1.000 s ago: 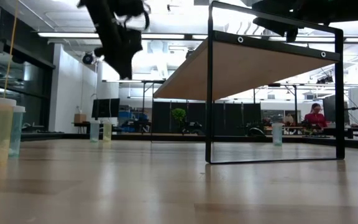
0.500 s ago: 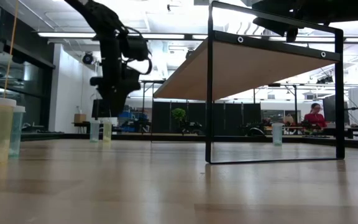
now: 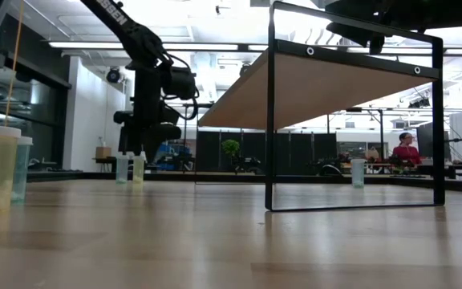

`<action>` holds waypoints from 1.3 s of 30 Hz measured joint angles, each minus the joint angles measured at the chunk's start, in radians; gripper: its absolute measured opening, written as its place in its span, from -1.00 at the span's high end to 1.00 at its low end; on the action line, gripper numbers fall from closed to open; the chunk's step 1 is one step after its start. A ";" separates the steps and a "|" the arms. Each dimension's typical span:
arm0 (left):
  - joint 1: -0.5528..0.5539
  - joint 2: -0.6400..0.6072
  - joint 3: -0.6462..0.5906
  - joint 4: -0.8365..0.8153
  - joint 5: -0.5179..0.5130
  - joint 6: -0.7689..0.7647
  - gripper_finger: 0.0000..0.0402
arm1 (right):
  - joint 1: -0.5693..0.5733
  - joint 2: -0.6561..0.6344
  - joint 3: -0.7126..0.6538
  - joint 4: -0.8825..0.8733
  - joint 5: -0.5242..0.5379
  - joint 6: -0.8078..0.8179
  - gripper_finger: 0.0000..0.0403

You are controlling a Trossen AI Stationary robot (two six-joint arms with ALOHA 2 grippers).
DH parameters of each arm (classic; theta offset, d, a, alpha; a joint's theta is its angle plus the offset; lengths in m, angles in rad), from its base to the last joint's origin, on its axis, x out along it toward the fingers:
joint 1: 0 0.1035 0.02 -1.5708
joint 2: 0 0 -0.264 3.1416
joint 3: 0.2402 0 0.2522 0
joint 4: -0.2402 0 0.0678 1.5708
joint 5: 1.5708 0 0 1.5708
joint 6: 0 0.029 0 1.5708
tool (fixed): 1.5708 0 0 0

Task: Pick and place medicine bottles onto shelf by color
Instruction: Put the yellow pill bottle on the shelf aligned with the other yellow pill bottle

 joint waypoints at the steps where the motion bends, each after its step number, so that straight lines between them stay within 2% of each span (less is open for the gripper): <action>1: 0.000 0.001 0.000 0.000 -0.004 0.000 -0.15 | 0.000 0.000 0.000 0.000 0.000 0.000 -0.14; 20: 0.000 0.001 0.000 -0.025 0.033 -0.012 -0.13 | 0.000 0.000 0.001 0.000 0.000 0.007 -0.14; 31: 0.000 0.001 0.000 -0.025 0.031 -0.012 0.13 | 0.000 0.000 0.001 0.000 0.000 0.007 -0.14; 39: 0.000 0.001 0.000 -0.025 0.031 -0.009 0.23 | 0.000 0.000 0.001 0.000 0.000 0.007 -0.14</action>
